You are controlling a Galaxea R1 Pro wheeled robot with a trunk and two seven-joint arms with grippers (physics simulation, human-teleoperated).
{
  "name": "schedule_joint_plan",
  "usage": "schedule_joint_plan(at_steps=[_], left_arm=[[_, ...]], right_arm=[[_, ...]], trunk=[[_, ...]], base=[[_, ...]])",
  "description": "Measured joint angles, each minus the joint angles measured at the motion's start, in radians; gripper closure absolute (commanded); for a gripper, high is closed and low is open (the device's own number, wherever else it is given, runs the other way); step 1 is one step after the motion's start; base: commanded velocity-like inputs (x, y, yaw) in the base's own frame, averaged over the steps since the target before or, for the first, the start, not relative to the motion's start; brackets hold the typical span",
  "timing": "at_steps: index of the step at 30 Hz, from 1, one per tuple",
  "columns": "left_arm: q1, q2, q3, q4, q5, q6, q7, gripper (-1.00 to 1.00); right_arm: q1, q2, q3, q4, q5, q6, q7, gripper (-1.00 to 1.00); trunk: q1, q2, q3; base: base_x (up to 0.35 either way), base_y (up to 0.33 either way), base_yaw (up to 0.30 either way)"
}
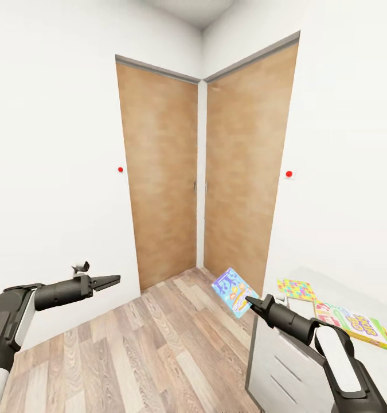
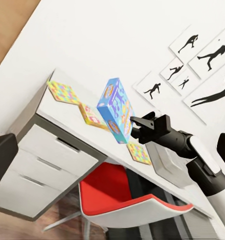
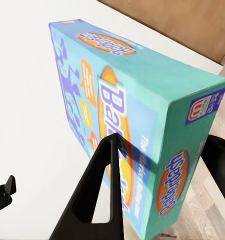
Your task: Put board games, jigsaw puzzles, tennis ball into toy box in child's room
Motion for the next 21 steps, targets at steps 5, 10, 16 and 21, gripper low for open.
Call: schedule_joint_plan(at_steps=[5, 10, 16, 21], left_arm=[[0.0, 0.0, 0.0, 0.0, 0.0, -0.001, 0.0, -1.0], [0.0, 0.0, 0.0, 0.0, 0.0, -0.001, 0.0, -1.0], [0.0, 0.0, 0.0, 0.0, 0.0, -0.001, 0.0, -1.0], [0.0, 0.0, 0.0, 0.0, 0.0, 0.0, 0.0, -1.0]], right_arm=[[0.0, 0.0, 0.0, 0.0, 0.001, 0.0, 0.0, 1.0], [0.0, 0.0, 0.0, 0.0, 0.003, 0.0, 0.0, 1.0], [0.0, 0.0, 0.0, 0.0, 0.005, 0.0, 0.0, 1.0], [0.0, 0.0, 0.0, 0.0, 0.007, 0.0, -0.001, 1.0]], trunk=[[0.0, 0.0, 0.0], [0.0, 0.0, 0.0], [0.0, 0.0, 0.0], [0.0, 0.0, 0.0]], base=[[0.0, 0.029, -0.278], [0.0, 0.005, -0.278], [0.0, 0.001, -0.278], [0.0, 0.009, -0.278]])
